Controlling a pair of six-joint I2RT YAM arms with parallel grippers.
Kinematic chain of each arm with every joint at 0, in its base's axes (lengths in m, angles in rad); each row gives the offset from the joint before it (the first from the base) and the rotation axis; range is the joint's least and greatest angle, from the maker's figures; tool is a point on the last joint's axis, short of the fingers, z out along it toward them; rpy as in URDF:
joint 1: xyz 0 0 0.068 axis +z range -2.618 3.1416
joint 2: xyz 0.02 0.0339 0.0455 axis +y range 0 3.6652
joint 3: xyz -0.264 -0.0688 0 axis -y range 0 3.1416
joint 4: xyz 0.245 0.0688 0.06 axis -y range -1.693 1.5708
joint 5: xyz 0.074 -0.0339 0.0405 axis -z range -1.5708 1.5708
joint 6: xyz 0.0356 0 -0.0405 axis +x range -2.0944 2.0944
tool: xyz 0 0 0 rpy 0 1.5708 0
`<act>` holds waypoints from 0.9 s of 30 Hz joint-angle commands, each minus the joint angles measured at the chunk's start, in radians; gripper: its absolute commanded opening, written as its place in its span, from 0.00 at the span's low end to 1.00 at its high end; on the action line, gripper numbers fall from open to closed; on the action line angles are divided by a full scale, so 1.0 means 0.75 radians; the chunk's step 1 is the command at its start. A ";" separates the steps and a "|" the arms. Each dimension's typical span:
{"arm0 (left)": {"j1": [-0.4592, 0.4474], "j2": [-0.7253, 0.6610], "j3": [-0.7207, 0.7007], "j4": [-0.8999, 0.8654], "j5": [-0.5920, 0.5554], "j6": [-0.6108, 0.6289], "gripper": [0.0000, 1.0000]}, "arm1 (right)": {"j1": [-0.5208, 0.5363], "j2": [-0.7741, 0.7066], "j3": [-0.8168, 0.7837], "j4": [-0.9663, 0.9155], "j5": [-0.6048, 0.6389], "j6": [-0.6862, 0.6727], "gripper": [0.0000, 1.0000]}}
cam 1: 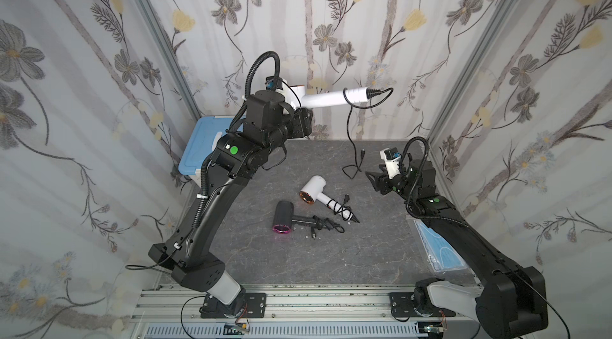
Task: Wrap the cord around the hair dryer
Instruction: Wrap the power cord around the hair dryer.
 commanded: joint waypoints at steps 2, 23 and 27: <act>-0.041 0.143 0.260 -0.165 0.046 0.030 0.00 | -0.051 -0.054 -0.020 0.055 -0.014 -0.018 0.68; -0.062 0.392 0.751 -0.286 0.105 -0.035 0.00 | -0.004 0.124 -0.395 1.002 -0.345 0.446 0.65; -0.062 0.380 0.735 -0.282 0.118 -0.045 0.00 | 0.002 0.275 -0.308 1.126 -0.362 0.546 0.68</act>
